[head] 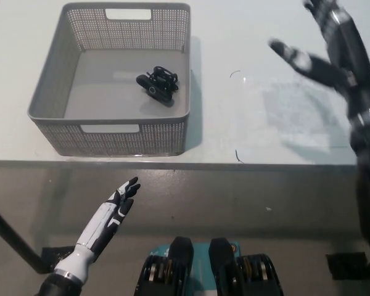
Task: Use the right hand to pick up a webcam and put it into a container on the left side
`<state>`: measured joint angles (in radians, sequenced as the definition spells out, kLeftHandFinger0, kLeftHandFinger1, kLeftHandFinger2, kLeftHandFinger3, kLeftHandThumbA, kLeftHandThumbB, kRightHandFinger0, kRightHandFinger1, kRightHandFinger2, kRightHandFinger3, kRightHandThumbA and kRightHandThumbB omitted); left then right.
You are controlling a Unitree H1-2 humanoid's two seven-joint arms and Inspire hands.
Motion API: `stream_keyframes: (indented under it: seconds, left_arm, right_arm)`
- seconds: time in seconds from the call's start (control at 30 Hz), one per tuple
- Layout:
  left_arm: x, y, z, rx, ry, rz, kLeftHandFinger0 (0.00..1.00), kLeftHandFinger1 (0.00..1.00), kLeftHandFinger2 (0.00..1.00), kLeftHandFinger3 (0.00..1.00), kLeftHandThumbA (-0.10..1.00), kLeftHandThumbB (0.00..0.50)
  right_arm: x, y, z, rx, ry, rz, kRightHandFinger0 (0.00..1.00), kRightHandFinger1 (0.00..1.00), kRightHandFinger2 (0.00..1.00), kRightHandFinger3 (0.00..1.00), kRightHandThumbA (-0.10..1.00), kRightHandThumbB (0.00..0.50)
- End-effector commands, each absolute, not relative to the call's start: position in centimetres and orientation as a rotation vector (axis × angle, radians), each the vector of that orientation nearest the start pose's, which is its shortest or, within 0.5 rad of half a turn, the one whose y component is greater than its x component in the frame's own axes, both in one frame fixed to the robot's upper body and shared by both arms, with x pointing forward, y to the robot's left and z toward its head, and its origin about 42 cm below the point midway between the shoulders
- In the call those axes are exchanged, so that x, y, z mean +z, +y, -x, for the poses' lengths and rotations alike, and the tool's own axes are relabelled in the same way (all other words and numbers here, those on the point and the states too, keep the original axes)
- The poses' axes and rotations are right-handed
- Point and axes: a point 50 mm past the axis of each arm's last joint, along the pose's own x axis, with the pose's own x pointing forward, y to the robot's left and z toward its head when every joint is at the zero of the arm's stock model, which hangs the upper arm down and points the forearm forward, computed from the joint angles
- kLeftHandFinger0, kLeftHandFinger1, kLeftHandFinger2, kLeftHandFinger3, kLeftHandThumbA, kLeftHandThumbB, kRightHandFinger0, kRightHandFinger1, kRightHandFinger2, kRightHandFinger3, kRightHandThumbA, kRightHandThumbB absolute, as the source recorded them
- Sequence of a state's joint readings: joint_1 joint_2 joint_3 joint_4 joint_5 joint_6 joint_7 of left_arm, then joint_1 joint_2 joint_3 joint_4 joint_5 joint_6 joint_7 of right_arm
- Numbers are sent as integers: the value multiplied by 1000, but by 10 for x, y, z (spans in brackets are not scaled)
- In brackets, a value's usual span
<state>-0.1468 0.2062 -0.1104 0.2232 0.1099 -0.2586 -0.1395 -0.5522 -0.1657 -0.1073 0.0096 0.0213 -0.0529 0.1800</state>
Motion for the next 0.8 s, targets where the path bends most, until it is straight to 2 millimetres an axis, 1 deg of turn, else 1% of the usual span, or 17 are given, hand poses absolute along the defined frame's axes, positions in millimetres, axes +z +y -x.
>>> stream_keyframes:
  seconds: [0.0,0.03,0.07,0.1,0.13,0.17,0.2,0.23,0.3,0.33,0.37,0.47,0.5,0.53,0.63,0.7,0.77]
  left_arm:
    - [110,238,-336,-318,-240,-271,1000,1000,1000,1000,1000,316]
    - [109,238,-336,-317,-240,-268,1000,1000,1000,1000,1000,316]
    - [110,239,-336,-311,-238,-263,1000,1000,1000,1000,1000,322]
    - [110,239,-336,-309,-237,-262,1000,1000,1000,1000,1000,322]
    - [110,240,-336,-305,-234,-259,1000,1000,1000,1000,1000,323]
    - [110,241,-337,-301,-234,-249,1000,1000,1000,1000,1000,318]
    - [111,241,-338,-300,-236,-245,1000,1000,1000,1000,1000,319]
    - [111,240,-339,-297,-235,-242,1000,1000,1000,1000,1000,330]
    - [110,240,-340,-299,-233,-239,1000,1000,1000,1000,1000,340]
    - [110,240,-340,-298,-235,-239,1000,1000,1000,1000,1000,343]
    - [111,240,-340,-295,-234,-243,1000,1000,1000,1000,1000,344]
    - [113,242,-343,-286,-239,-238,1000,1000,1000,1000,1000,350]
    - [113,243,-343,-285,-239,-237,1000,1000,1000,1000,1000,352]
    - [114,245,-344,-284,-237,-235,1000,1000,1000,1000,1000,362]
    - [114,245,-345,-284,-233,-238,1000,1000,1000,1000,1000,373]
    - [115,244,-347,-282,-233,-226,1000,1000,1000,1000,1000,381]
    - [117,244,-349,-279,-232,-224,1000,1000,1000,1000,1000,384]
  right_arm:
    - [265,-249,-343,243,-646,-79,1000,1000,1000,1000,1000,380]
    - [264,-249,-342,245,-640,-78,1000,1000,1000,1000,1000,381]
    - [245,-246,-335,251,-604,-74,1000,1000,1000,1000,1000,382]
    - [238,-244,-333,258,-586,-82,1000,1000,1000,1000,1000,384]
    - [226,-243,-329,266,-562,-91,1000,1000,1000,1000,1000,383]
    - [204,-240,-322,268,-510,-88,1000,1000,1000,1000,1000,383]
    - [193,-238,-318,266,-482,-94,1000,1000,1000,1000,1000,385]
    - [177,-236,-313,274,-440,-124,1000,1000,1000,1000,1000,374]
    - [156,-233,-305,269,-366,-150,1000,1000,1000,1000,1000,382]
    - [148,-231,-301,274,-350,-143,1000,1000,1000,1000,1000,355]
    - [143,-230,-298,276,-339,-137,1000,1000,1000,1000,1000,342]
    - [133,-227,-294,288,-298,-125,1000,1000,1000,1000,1000,334]
    - [129,-227,-293,291,-286,-125,1000,1000,1000,1000,1000,315]
    - [125,-226,-293,297,-281,-121,1000,1000,1000,1000,1000,271]
    - [114,-230,-294,308,-268,-75,1000,1000,1000,1000,1000,228]
    - [107,-233,-297,299,-261,-53,1000,1000,1000,1000,1000,224]
    - [103,-233,-301,294,-244,-55,1000,1000,1000,1000,1000,249]
